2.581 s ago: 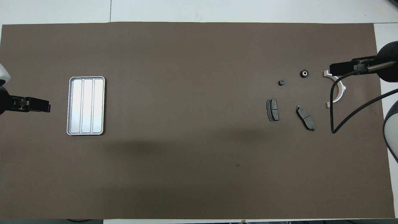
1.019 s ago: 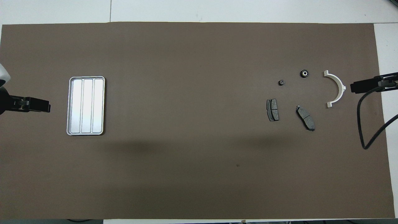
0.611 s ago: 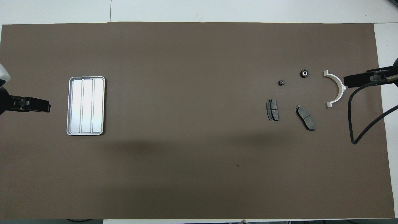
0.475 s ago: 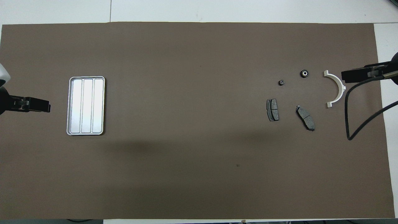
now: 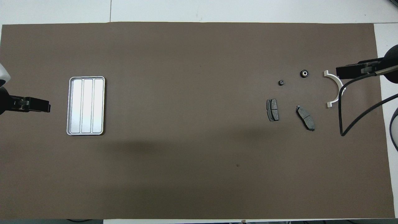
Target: Pick bearing gear from pile to tray
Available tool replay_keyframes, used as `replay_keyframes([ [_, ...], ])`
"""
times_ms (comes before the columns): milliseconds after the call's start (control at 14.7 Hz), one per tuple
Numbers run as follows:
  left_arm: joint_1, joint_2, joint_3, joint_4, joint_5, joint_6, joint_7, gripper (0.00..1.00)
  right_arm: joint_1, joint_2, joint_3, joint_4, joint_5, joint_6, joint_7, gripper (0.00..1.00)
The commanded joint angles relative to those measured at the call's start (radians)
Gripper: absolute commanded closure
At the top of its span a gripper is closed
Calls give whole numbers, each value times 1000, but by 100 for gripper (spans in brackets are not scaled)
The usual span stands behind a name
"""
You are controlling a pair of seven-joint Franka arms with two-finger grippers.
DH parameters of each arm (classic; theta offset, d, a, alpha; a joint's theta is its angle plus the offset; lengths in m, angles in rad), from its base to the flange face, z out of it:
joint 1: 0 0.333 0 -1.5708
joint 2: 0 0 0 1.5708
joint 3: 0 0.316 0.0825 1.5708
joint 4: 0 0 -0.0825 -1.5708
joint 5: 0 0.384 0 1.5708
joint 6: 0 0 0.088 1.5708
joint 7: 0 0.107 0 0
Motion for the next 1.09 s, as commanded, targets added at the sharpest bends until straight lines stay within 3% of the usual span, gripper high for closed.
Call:
replay_keyframes([
  [0, -6, -17, 6, -16, -13, 9, 11, 0, -16, -11, 5, -16, 16, 6, 18, 0],
  [679, -6, -17, 6, -16, -13, 9, 11, 0, -14, -22, 5, -50, 16, 11, 73, 0],
  [1019, -6, -17, 6, -14, -13, 9, 11, 0, -2, -23, 6, -68, 16, -123, 70, 0],
])
